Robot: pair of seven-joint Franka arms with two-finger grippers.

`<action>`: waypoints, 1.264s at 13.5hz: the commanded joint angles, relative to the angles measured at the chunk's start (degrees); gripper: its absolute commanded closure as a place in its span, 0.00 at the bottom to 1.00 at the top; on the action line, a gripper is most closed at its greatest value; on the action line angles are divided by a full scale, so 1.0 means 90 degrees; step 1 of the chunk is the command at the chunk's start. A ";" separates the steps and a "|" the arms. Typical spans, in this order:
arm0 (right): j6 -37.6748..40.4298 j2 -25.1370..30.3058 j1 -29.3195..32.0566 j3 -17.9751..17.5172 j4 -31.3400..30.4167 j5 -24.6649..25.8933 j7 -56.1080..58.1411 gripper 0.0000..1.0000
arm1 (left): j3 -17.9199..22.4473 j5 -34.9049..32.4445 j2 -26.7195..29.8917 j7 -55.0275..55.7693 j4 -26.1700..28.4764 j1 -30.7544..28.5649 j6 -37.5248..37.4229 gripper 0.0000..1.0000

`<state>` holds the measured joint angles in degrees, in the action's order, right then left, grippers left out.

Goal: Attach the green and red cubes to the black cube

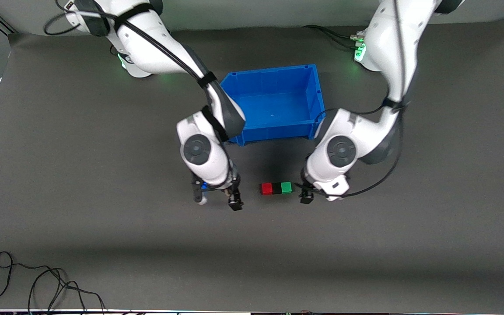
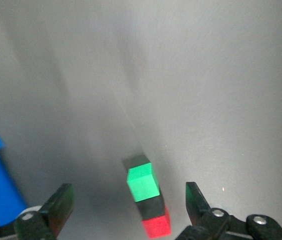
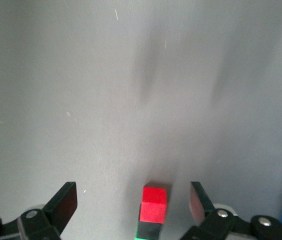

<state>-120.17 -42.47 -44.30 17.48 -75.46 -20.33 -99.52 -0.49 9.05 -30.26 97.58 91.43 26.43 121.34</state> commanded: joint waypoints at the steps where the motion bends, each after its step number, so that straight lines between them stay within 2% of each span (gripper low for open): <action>1: 0.1151 0.0839 0.0010 0.0429 -0.0199 0.0149 0.1122 0.00 | -0.0024 -0.0165 0.0723 -0.1005 0.0231 -0.0678 -0.0765 0.00; 3: 0.1913 0.1328 -0.0010 0.0829 -0.0258 0.0188 0.2040 0.00 | -0.0014 -0.0176 0.0997 -0.2426 0.0290 -0.1245 -0.1165 0.00; 5: 0.2403 0.1923 -0.0029 0.1142 -0.0491 0.0412 0.3045 0.00 | 0.0025 -0.0680 0.1309 -0.3279 0.0290 -0.1587 -0.1634 0.00; 8: 0.2747 0.2860 -0.0010 0.1300 -0.0959 0.1065 0.4501 0.00 | 0.0015 -0.0732 0.1944 -0.4644 0.0475 -0.2281 -0.1977 0.00; 11: 0.2776 0.3729 0.0107 0.1339 -0.1487 0.1699 0.5528 0.00 | 0.0025 -0.0742 0.2325 -0.6315 0.0485 -0.2789 -0.2504 0.00; 12: 0.2776 0.3994 0.0301 0.1252 -0.1633 0.1944 0.5821 0.00 | 0.0015 -0.0742 0.2452 -0.6804 0.0466 -0.2955 -0.2670 0.00; 13: 0.2796 0.4190 0.0680 0.0951 -0.1712 0.2014 0.6326 0.00 | 0.0015 -0.0762 0.2560 -0.7137 0.0446 -0.2976 -0.2836 0.00; 15: 0.3116 0.4376 0.2053 -0.0101 -0.1684 0.2063 0.7440 0.00 | 0.0005 -0.0888 0.2697 -0.7365 0.0436 -0.2976 -0.2945 0.00; 17: 0.3167 0.4542 0.3120 -0.0894 -0.1664 0.2374 0.8620 0.00 | -0.0034 -0.0976 0.2931 -0.7578 0.0475 -0.2986 -0.2984 0.00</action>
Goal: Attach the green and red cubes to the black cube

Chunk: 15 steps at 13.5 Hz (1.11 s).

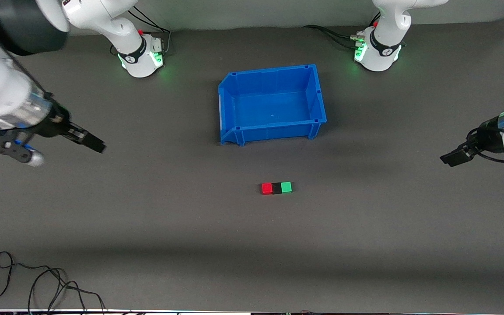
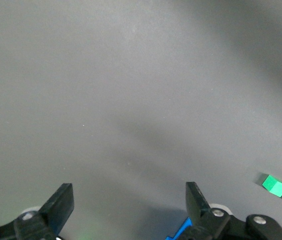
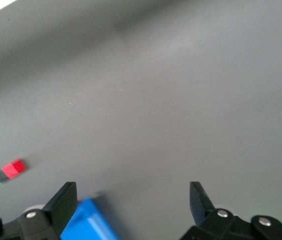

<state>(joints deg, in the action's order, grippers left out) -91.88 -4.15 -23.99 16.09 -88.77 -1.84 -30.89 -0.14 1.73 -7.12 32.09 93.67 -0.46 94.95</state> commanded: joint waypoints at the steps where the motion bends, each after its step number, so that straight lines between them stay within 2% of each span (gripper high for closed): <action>1: 0.0023 0.0315 0.1313 -0.1013 -0.0147 0.0331 0.1639 0.00 | -0.0073 -0.0153 0.0477 -0.0768 0.0217 0.0002 -0.0139 0.00; 4: 0.0014 0.0344 0.2389 -0.1581 -0.0030 0.0321 0.2989 0.00 | -0.0082 -0.0124 0.0722 -0.2290 0.0188 0.0002 -0.0286 0.00; 6: 0.0013 0.0402 0.2946 -0.1903 -0.0030 0.0292 0.3450 0.00 | -0.0112 -0.0065 0.0752 -0.2987 0.0120 0.0012 -0.0334 0.00; 10: 0.0023 0.0461 0.2929 -0.1885 -0.0049 0.0273 0.3462 0.00 | -0.0317 -0.0201 0.0976 -0.3164 0.0139 0.0012 -0.0676 0.00; 15: 0.0248 0.0471 0.2929 -0.1846 -0.0049 0.0263 0.3462 0.00 | -0.0307 -0.0329 0.0986 -0.3643 0.0120 -0.0018 -0.0394 0.01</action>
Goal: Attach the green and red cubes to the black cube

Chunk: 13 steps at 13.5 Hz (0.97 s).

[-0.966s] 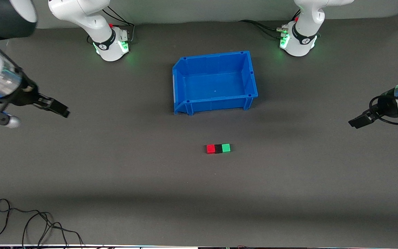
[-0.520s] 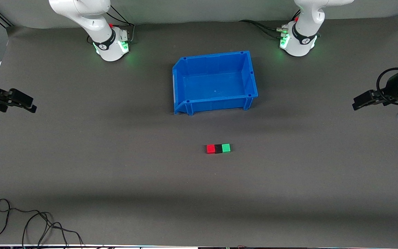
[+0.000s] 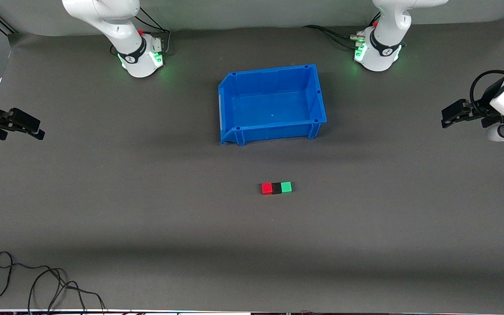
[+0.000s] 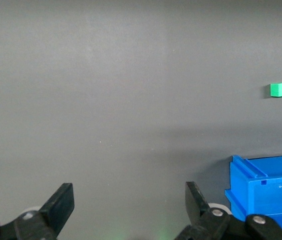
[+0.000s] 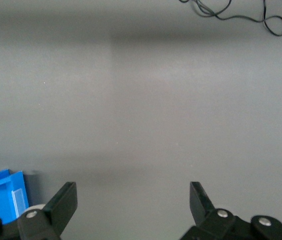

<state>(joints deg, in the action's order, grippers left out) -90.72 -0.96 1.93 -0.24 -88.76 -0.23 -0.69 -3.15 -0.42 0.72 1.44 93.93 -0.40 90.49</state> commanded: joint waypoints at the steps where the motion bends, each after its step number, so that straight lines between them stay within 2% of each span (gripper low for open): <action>1: 0.0119 0.0117 0.0049 -0.0042 -0.0050 0.0084 0.0106 0.00 | 0.0028 -0.0091 0.0115 -0.0228 0.0091 -0.0033 0.0121 0.01; 6: 0.0119 0.0087 0.0039 -0.0052 -0.0050 0.0035 0.0077 0.00 | 0.0057 -0.0081 0.0115 -0.0228 0.0344 -0.0082 0.0413 0.01; 9: 0.0119 0.0048 0.0049 -0.0042 -0.0079 -0.0276 0.0018 0.00 | 0.0057 -0.0032 0.0164 -0.0228 0.0355 -0.0092 0.0385 0.01; 13: 0.0119 0.0019 0.0039 -0.0052 -0.0079 -0.0277 0.0008 0.00 | 0.0047 -0.0032 0.0203 -0.0228 0.0345 -0.0092 0.0307 0.01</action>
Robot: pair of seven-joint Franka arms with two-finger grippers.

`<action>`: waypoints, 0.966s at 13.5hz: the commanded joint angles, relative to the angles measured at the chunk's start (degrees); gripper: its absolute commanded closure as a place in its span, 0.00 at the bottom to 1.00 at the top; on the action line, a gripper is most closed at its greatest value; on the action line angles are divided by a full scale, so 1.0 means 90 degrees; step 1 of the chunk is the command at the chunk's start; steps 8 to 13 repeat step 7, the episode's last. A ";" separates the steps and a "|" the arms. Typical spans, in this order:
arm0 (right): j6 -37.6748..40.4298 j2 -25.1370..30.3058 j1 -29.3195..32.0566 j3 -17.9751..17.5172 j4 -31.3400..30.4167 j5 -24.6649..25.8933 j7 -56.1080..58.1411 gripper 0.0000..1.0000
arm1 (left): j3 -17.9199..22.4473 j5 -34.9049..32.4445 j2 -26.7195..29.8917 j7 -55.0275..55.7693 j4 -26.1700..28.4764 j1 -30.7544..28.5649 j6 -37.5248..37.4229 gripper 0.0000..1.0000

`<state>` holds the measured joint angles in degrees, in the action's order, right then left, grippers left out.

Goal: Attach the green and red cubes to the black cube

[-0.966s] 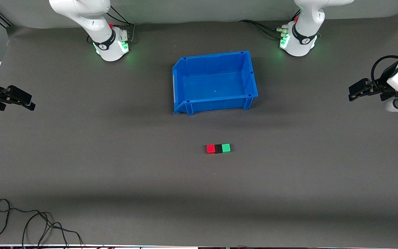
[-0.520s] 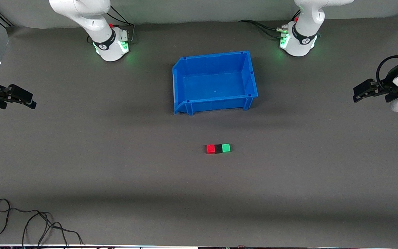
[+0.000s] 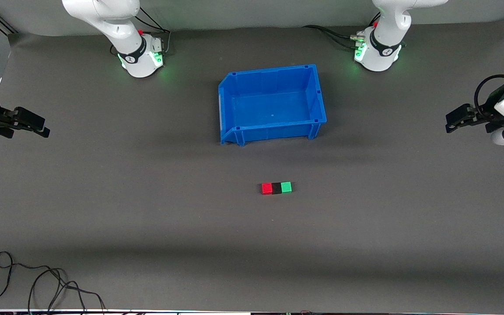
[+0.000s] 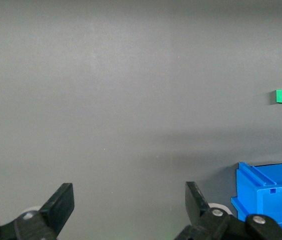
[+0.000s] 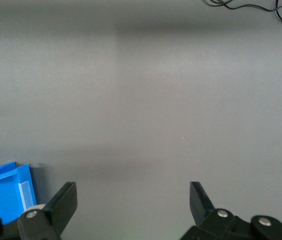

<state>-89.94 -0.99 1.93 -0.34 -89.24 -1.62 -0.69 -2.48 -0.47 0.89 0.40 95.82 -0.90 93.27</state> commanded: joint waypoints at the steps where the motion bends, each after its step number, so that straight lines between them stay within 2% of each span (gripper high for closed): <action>1: 0.0032 0.0012 0.0040 -0.0041 -0.0016 -0.0122 0.0008 0.00 | -0.0028 -0.0017 0.0194 -0.0113 0.0135 -0.0036 -0.0001 0.01; 13: 0.0022 -0.0017 0.0040 -0.0041 -0.0026 -0.0122 0.0018 0.00 | -0.0047 -0.0026 0.0155 -0.0113 0.0125 0.0023 0.0018 0.01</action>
